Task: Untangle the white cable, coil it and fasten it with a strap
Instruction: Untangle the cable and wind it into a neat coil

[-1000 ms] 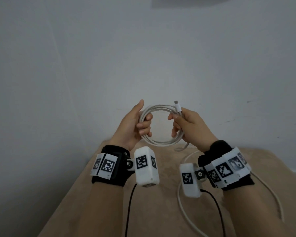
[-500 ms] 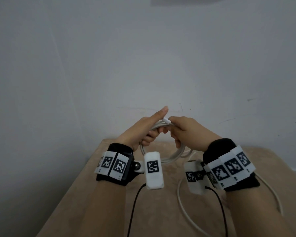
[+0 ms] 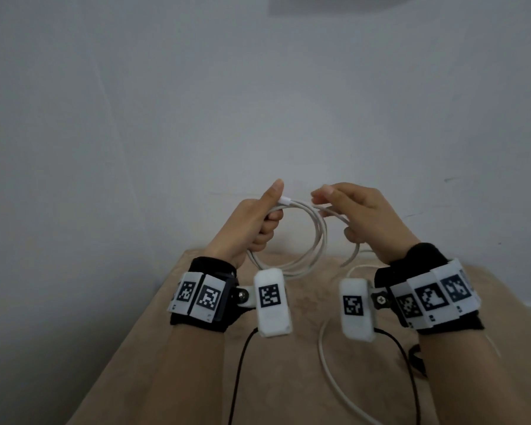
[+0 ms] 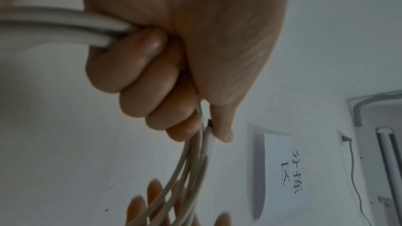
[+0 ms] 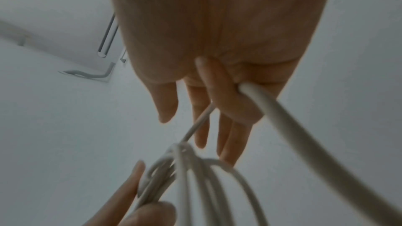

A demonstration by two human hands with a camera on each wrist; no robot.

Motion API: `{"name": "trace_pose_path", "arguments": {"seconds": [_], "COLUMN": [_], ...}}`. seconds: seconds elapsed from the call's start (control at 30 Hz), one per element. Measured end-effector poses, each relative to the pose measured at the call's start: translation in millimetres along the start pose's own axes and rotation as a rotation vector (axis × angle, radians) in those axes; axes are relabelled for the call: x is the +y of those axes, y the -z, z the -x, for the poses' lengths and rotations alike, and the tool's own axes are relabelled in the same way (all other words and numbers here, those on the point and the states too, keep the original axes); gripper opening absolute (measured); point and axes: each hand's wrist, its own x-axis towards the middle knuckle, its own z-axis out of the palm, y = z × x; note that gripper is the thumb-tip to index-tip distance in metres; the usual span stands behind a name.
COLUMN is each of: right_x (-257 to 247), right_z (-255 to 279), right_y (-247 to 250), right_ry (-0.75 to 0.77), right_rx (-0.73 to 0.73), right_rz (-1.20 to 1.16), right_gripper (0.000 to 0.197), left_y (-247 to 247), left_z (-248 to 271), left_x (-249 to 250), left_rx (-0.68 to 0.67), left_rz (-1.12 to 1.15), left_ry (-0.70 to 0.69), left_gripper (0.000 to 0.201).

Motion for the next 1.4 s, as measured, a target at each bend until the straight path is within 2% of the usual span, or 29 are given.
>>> {"name": "trace_pose_path", "arguments": {"seconds": [0.2,0.37,0.43,0.53,0.73,1.1,1.23,1.4], "right_x": [-2.4,-7.3,-8.8,-7.0,-0.8,1.0,3.3,6.0], "right_z": [2.3,7.6,9.4,8.9,5.4,4.1,2.2,-0.7], "right_y": [16.0,3.6,-4.8,-12.7,-19.7,-20.1,-19.4,-17.5], "right_ry": [0.033,-0.025,-0.032,-0.047,0.004,0.071,0.082,0.098], "right_rx": [0.128,-0.054,-0.131,-0.162,-0.119,-0.06,-0.014,-0.022], "right_rz": [-0.031,0.061,0.05,0.059,0.013,-0.06,-0.11,-0.072], "right_gripper": [0.03,0.036,0.044,0.056,0.031,0.03,0.023,0.003], "left_y": [14.4,8.0,5.3,5.0,4.2,5.0,5.5,3.9], "left_z": [-0.6,-3.8,-4.0,-4.3,-4.7,-6.0,-7.3,-8.6], "left_x": [-0.9,0.3,1.3,1.9,3.2,3.2,2.4,0.8], "left_rx": [0.106,0.145,0.148,0.128,0.071,0.04,-0.01,-0.042], "left_rz": [0.225,0.386,0.431,0.512,0.613,0.681,0.711,0.719], "left_ry": [-0.031,-0.042,-0.04,-0.027,-0.011,0.003,0.01,0.026], "left_gripper": [0.049,0.05,0.05,0.05,0.052,0.052,0.05,0.049]}}
